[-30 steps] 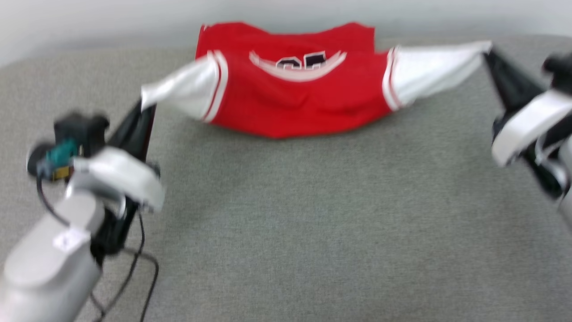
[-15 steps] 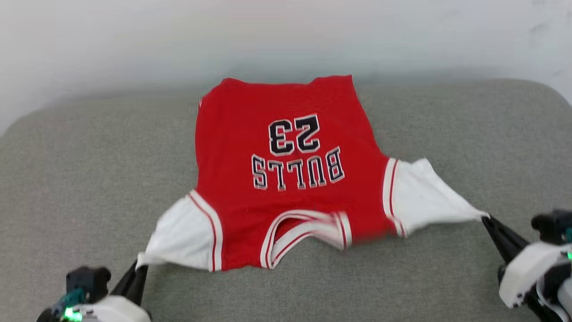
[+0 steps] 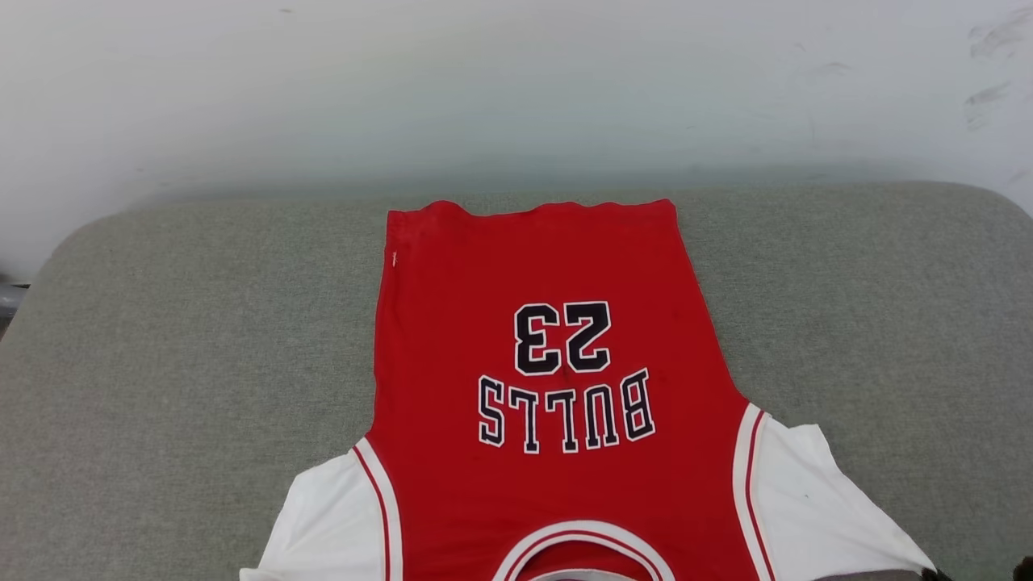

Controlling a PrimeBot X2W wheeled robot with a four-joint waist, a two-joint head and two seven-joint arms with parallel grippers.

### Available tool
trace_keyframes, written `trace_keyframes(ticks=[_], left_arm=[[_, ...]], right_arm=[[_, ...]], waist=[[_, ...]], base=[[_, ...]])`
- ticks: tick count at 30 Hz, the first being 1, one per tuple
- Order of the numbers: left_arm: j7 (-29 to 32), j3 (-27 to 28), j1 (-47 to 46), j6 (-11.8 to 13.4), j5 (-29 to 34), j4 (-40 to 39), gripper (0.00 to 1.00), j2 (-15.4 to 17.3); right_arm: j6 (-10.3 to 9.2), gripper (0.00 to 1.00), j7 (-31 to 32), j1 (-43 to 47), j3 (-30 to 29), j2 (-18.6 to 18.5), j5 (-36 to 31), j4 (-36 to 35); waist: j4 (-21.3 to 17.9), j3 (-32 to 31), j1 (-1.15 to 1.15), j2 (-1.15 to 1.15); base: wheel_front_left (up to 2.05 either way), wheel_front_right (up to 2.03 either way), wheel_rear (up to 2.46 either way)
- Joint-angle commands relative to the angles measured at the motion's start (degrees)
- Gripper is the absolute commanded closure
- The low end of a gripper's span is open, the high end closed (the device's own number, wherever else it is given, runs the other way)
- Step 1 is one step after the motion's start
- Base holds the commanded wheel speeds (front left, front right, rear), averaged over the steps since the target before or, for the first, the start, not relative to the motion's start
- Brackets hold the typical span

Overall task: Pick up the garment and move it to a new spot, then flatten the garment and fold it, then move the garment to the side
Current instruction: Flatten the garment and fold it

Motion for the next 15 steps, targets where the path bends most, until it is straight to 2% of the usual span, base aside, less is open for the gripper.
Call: trace_keyframes(ticks=[1, 5, 10, 11, 12, 13, 15], left_arm=[[-0.13, 0.41, 1.17, -0.21, -0.17, 0.58, 1.0, -0.3], [-0.13, 1.24, 2.65, -0.58, 0.75, 0.96, 1.0, -1.18], [-0.13, 1.97, 2.5, -1.26, 2.1, 1.13, 1.0, -2.23], [-0.13, 2.01, 2.22, -1.43, 2.37, 1.11, 1.0, -2.37], [-0.13, 2.18, 1.95, -1.54, 2.8, 0.92, 1.0, -2.53], [-0.13, 2.36, 1.73, -1.57, 3.2, 0.68, 1.0, -2.6], [-0.13, 2.42, 1.46, -1.71, 3.9, 0.29, 1.0, -2.89]], right_arm=[[-0.12, 1.0, 0.43, 1.75, -0.81, -0.58, 0.19, -0.25], [-0.12, 1.0, 2.33, 6.27, -2.54, -0.56, 1.22, -1.86], [-0.12, 1.0, 3.25, 8.11, -4.68, 0.16, -0.66, -3.96], [-0.12, 0.89, 3.49, 7.97, -5.15, 0.68, -0.98, -4.51], [-0.11, 0.16, 3.57, 7.59, -5.72, 0.87, -1.49, -4.96], [-0.11, 0.0, 3.52, 6.9, -6.45, 0.72, -2.17, -5.51], [-0.11, 0.0, 3.43, 5.52, -7.97, 0.31, -3.35, -6.66]], waist=[[0.02, -0.09, 0.01, 0.0], [0.29, -0.27, 0.01, 0.0], [0.21, -0.33, 0.01, 0.0], [0.21, -0.34, 0.01, 0.0], [0.19, -0.32, 0.01, 0.0], [0.14, -0.27, 0.01, 0.0], [0.13, -0.02, 0.01, 0.0]], base=[[0.0, 0.0, 0.0], [0.0, 0.0, 0.0], [0.0, 0.0, 0.0], [0.0, 0.0, 0.0], [0.0, 0.0, 0.0], [0.0, 0.0, 0.0], [0.0, 0.0, 0.0]])
